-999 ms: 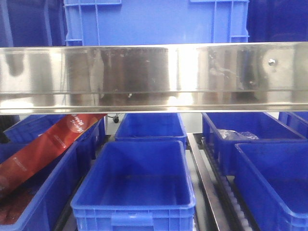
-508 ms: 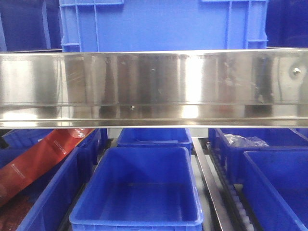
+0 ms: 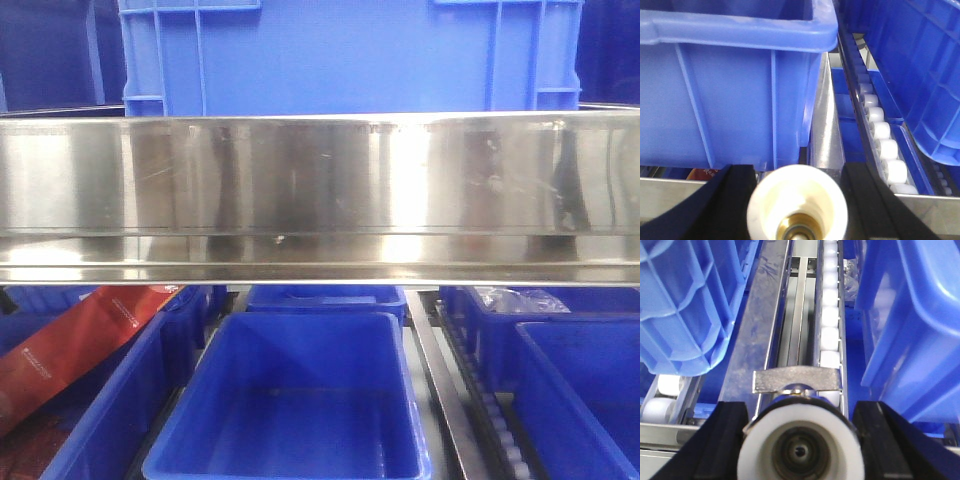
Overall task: Place valve from conveyor to right shelf box
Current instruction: 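Reach both grippers into the shelf over a blue bin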
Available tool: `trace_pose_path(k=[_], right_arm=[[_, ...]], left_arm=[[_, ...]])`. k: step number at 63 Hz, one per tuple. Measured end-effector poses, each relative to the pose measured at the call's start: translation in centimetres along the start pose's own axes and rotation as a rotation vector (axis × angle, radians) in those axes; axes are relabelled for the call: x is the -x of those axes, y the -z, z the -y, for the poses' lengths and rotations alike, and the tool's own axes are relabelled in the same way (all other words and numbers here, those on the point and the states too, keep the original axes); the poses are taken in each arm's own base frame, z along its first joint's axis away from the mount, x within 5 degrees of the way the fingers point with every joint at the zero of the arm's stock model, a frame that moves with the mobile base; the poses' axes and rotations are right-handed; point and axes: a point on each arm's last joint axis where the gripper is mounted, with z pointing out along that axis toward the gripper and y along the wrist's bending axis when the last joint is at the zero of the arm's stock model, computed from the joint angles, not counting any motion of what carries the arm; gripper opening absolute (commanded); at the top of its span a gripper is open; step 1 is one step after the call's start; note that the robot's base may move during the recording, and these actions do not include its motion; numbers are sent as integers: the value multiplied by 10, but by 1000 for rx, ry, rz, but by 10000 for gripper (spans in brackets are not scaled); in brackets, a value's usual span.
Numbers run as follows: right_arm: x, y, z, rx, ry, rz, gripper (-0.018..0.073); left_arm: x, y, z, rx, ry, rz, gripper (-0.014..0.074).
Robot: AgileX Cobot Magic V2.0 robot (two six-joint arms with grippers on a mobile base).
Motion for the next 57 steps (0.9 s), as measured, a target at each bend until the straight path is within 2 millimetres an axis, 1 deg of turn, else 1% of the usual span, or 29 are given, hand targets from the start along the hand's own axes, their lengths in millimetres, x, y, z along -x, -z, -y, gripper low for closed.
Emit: trace_pose_path(k=[23, 40, 46, 52, 57], right_arm=[[0, 0, 0, 0, 0, 4, -163], [8, 0, 0, -3, 0, 83, -163], [11, 0, 0, -5, 0, 122, -163], [16, 2, 0, -1, -4, 155, -164], [23, 2, -3, 11, 5, 162, -165]], left_arm=[[0, 0, 0, 0, 0, 0, -111], [2, 0, 0, 2, 0, 24, -111], [2, -3, 0, 3, 1, 15, -111], [9, -9, -1, 3, -2, 5, -111], [26, -10, -1, 1, -18, 24, -111]])
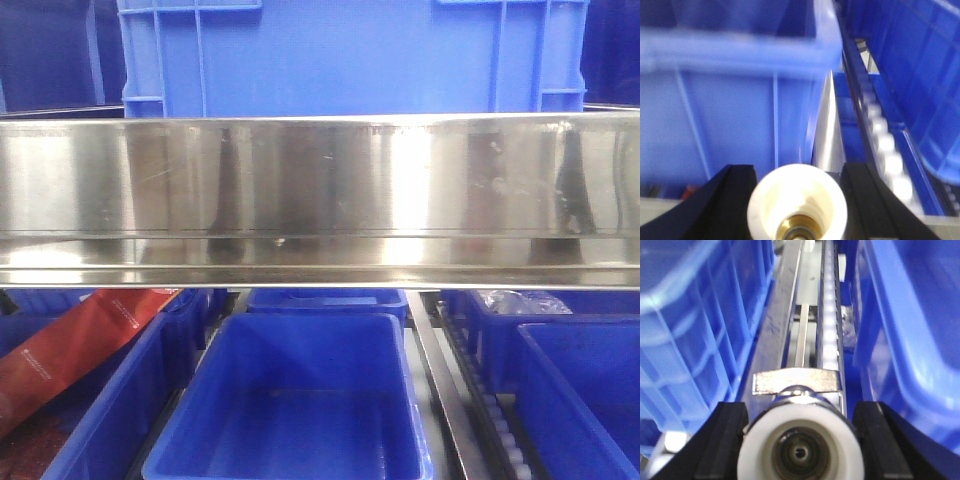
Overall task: Place valve from conveyor to right shelf box
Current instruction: 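Reach both grippers into the shelf over a blue bin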
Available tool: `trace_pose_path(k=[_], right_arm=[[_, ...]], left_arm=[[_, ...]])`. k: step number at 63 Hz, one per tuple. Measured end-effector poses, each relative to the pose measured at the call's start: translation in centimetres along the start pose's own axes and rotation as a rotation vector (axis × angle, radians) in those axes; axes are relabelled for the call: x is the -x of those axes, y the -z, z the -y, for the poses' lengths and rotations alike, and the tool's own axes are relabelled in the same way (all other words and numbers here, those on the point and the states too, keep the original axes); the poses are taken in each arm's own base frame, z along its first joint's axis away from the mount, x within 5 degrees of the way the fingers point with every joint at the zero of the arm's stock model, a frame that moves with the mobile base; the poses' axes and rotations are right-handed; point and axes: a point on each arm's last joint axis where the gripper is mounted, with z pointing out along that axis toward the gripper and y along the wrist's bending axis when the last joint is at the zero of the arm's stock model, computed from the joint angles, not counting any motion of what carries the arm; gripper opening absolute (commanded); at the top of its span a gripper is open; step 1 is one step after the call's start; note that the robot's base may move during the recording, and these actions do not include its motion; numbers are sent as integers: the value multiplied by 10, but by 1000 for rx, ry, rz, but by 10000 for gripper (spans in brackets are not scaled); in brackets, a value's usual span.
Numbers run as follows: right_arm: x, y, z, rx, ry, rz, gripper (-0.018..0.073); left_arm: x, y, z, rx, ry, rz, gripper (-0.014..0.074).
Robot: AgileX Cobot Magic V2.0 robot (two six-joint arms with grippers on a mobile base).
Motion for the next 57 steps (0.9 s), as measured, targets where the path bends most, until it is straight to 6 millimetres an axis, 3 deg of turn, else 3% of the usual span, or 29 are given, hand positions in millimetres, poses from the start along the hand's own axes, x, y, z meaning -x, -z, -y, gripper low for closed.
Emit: trace_pose_path(k=[13, 30, 42, 57], right_arm=[[35, -6, -17, 76, 43, 35, -165], [89, -36, -55, 189, 116, 63, -165], [123, -61, -82, 257, 136, 100, -165], [140, -92, -98, 319, 88, 94, -165]], left_arm=[[57, -12, 14, -86, -79, 48, -111], [111, -56, 74, -318, -170, 57, -111], [138, -101, 124, -424, -209, 52, -111], [154, -145, 168, -485, -230, 56, -111]])
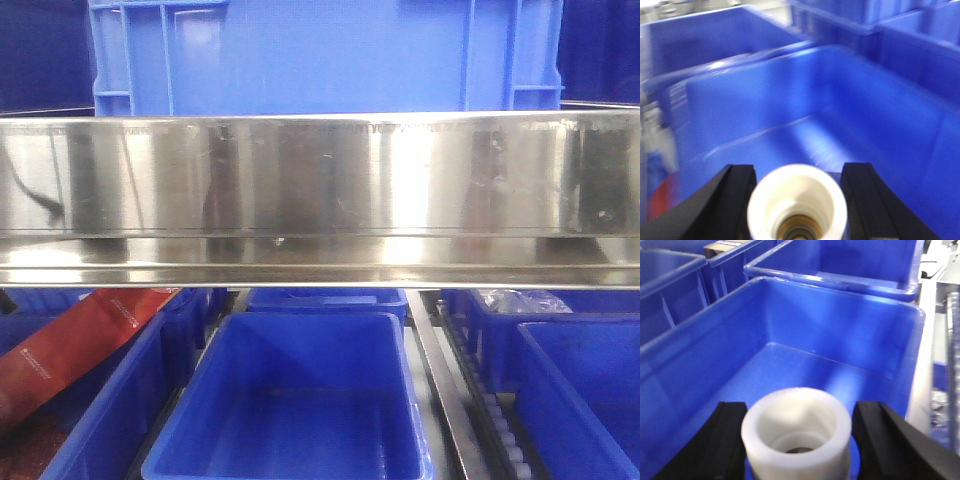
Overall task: Place valve from conveyor to right shelf box
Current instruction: 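Reach both grippers into the shelf over a blue bin, then open both grippers to drop the valves into the blue bin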
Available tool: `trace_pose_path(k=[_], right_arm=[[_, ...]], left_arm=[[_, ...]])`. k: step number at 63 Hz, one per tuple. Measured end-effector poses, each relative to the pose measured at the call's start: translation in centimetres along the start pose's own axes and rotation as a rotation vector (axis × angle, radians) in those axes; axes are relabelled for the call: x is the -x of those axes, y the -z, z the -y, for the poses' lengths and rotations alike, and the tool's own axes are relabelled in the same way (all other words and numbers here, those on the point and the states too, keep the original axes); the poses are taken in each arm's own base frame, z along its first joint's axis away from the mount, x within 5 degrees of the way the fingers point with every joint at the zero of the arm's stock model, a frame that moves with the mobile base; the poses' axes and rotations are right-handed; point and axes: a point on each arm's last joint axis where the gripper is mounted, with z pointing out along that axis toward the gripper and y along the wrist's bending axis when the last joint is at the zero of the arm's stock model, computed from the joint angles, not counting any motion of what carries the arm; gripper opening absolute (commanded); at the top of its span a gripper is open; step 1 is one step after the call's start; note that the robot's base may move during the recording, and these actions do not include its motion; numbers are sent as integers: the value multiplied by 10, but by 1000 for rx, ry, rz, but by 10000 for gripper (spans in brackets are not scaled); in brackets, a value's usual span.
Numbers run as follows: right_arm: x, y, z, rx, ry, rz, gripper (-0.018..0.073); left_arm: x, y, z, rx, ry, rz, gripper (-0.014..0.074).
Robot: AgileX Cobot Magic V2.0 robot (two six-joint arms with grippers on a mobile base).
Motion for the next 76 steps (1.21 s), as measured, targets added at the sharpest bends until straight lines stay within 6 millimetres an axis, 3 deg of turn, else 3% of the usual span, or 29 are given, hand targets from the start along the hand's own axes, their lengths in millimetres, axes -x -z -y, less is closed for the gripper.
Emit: trace_pose_path(k=[10, 18, 23, 28, 37, 44, 50, 56, 69, 73, 76], right_arm=[[-5, -22, 2, 14, -26, -25, -165], [-17, -50, 6, 10, -39, -85, -138], [-25, -67, 8, 14, -53, -123, -53], [-33, -81, 10, 18, -67, -155, 91], [-41, -94, 11, 27, -90, -186, 284], [-43, -97, 11, 37, -106, -191, 365], [-39, -98, 11, 39, -112, -162, 421], [-38, -97, 10, 41, -113, -155, 451], [-37, -97, 10, 42, -116, -148, 440], [-38, -97, 10, 43, -116, -153, 388], [-39, -97, 10, 44, -116, -169, 295]], left_arm=[[-6, -30, 0, -9, 8, -22, -111], [-17, -49, 0, -14, 17, -62, -111], [-24, -60, 0, -17, 22, -82, -111], [-28, -66, 0, -17, 23, -96, -90], [-34, -75, 0, -22, 31, -114, 105], [-38, -80, 1, -32, 48, -125, 280], [-40, -82, 2, -40, 61, -129, 377], [-37, -82, 2, -40, 65, -112, 413], [-36, -81, 2, -41, 68, -105, 382], [-36, -81, 2, -41, 68, -105, 304], [-36, -81, 2, -41, 68, -105, 202]])
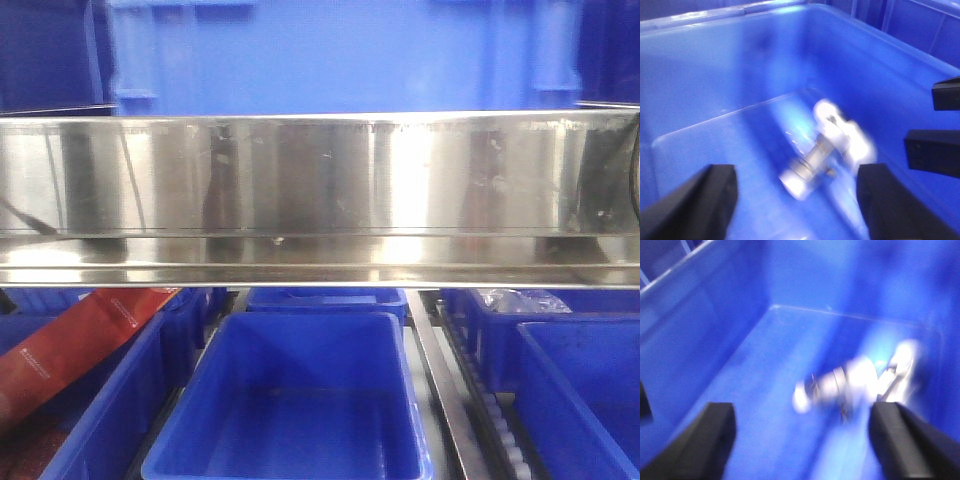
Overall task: Place valve from conveyor to right shelf box
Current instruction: 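Open both grippers to drop the valves into the blue bin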
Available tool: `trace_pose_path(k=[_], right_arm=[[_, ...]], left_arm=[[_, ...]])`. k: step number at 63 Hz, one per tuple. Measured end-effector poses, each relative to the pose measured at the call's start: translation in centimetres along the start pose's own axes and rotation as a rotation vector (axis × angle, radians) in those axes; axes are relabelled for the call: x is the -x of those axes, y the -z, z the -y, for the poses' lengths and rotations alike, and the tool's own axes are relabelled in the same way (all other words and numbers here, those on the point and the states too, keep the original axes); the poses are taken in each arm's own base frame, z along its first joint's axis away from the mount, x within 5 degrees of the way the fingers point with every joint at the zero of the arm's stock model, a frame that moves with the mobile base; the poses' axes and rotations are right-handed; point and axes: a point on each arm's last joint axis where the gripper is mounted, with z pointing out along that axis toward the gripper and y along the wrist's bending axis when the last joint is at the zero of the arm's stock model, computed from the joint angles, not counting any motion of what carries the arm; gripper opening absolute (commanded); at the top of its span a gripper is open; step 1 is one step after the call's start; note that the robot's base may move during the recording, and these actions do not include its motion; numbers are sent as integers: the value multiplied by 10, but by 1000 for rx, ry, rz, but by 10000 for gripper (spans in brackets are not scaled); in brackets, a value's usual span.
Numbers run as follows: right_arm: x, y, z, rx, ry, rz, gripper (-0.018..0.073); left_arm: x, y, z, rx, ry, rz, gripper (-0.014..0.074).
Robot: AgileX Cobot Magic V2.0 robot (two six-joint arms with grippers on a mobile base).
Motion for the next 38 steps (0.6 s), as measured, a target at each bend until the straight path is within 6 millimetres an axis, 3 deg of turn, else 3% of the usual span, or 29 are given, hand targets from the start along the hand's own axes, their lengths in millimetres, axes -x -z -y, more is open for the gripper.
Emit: trace_pose_path(k=[10, 13, 27, 38], right_arm=[[-3, 0, 0, 3, -1, -38, -59], [-4, 0, 0, 3, -1, -40, -165], [1, 8, 8, -15, -13, -20, -163], [14, 42, 16, -44, -16, 55, -163]], left_arm=[[0, 0, 0, 0, 0, 0, -114], [0, 0, 0, 0, 0, 2, -111], [3, 6, -4, 10, 15, 13, -111], [22, 44, -14, 40, 56, 84, -111]])
